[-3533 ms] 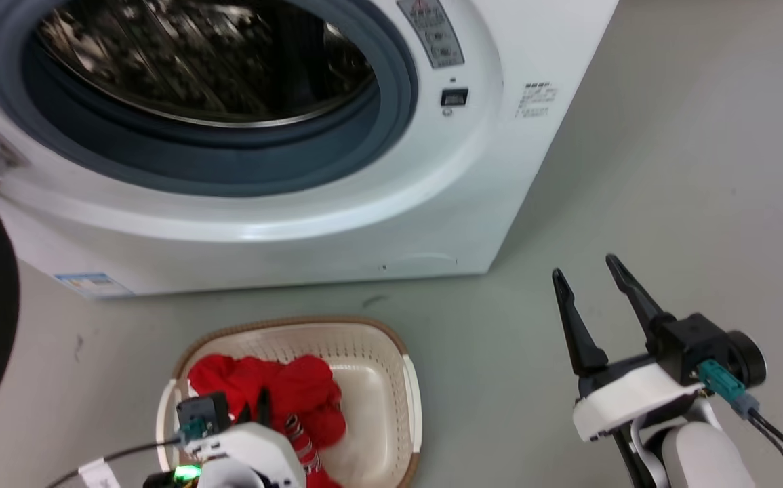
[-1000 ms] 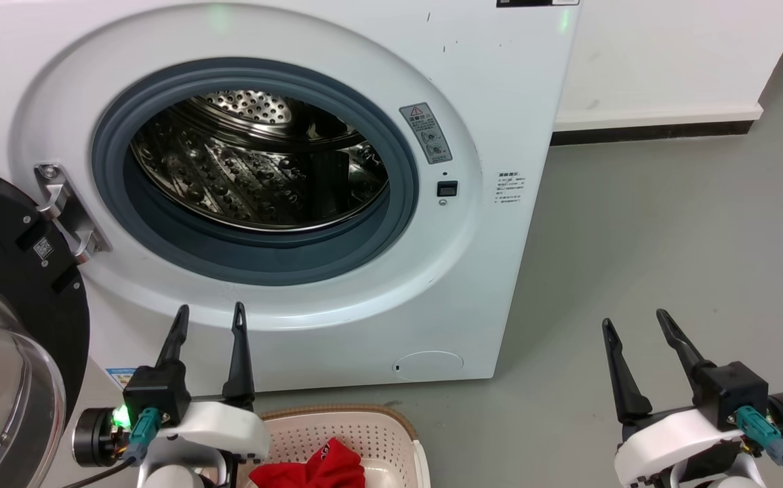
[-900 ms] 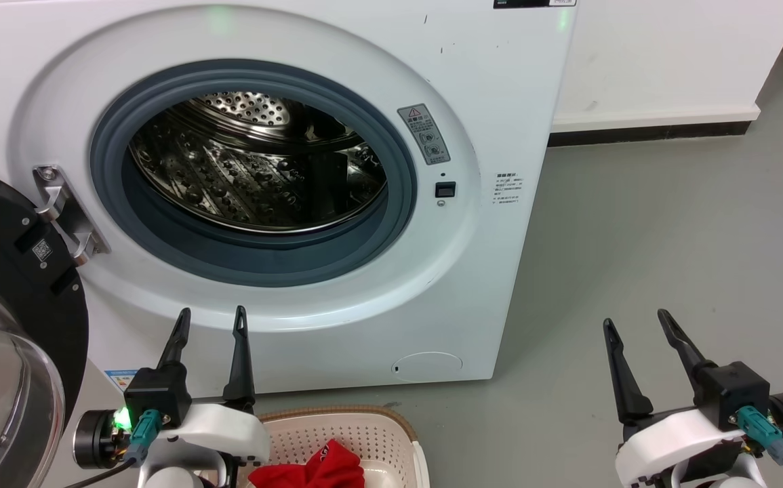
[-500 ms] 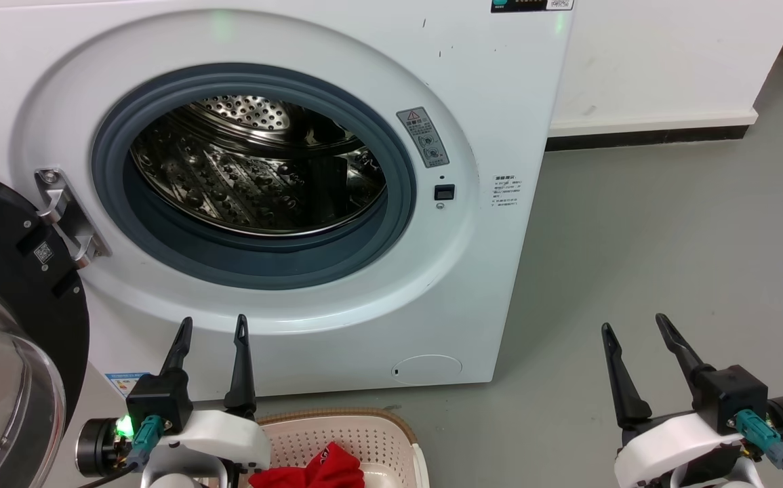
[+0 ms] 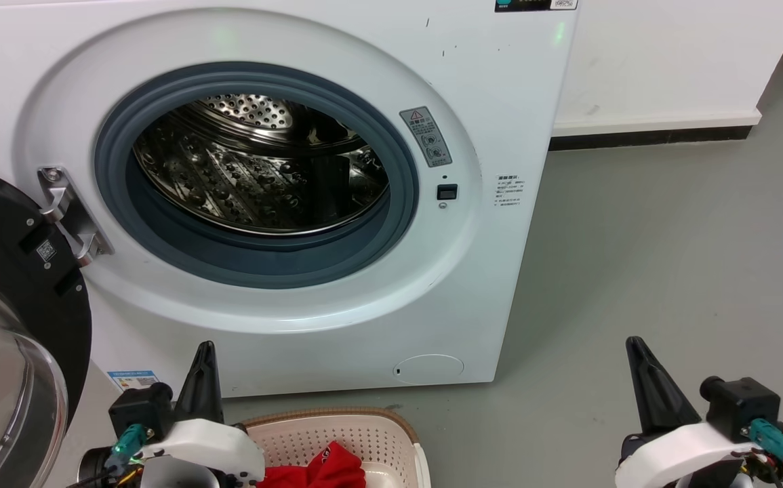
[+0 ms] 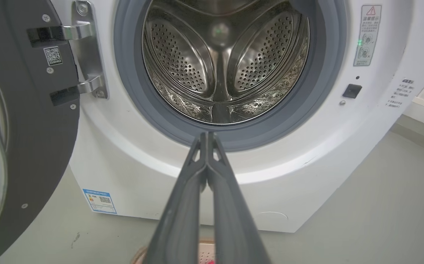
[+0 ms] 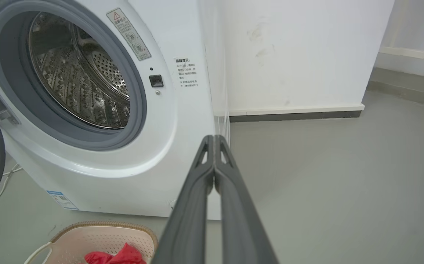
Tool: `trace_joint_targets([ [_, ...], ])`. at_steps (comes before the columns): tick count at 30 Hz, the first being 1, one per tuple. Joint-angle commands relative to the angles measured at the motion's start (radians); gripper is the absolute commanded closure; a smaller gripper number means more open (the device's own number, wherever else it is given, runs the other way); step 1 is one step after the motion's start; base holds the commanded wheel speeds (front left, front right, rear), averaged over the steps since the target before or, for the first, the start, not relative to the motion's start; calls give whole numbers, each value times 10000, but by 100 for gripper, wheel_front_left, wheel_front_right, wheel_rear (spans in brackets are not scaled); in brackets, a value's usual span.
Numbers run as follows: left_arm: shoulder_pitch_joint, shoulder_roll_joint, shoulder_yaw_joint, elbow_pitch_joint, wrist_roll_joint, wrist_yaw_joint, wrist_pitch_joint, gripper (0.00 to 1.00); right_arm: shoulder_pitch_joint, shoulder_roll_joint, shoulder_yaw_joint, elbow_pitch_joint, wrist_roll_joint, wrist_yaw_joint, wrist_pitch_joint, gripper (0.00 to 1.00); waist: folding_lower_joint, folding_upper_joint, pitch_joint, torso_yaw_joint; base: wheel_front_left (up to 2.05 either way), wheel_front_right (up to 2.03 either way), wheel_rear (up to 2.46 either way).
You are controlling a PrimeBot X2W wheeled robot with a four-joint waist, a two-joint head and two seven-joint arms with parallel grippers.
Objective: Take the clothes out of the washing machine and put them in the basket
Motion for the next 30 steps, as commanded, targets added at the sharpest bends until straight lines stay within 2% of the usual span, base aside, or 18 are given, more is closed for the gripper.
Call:
trace_joint_targets([
  [1, -307, 38, 80, -136, -468, -65, 108, 100, -240, -60, -31, -105, 558, 0, 53, 100, 0, 0, 3, 9, 0, 0, 0],
  [9, -232, 28, 115, -306, -2409, -237, 467, 100, -448, -159, -98, 121, 2681, -1, 284, 100, 0, 0, 24, 74, 0, 0, 0],
  [30, -288, 9, 367, -410, -5751, -534, 1263, 100, -720, -259, -275, 440, 6340, -2, 721, 100, 0, 0, 69, 210, 0, 0, 0],
])
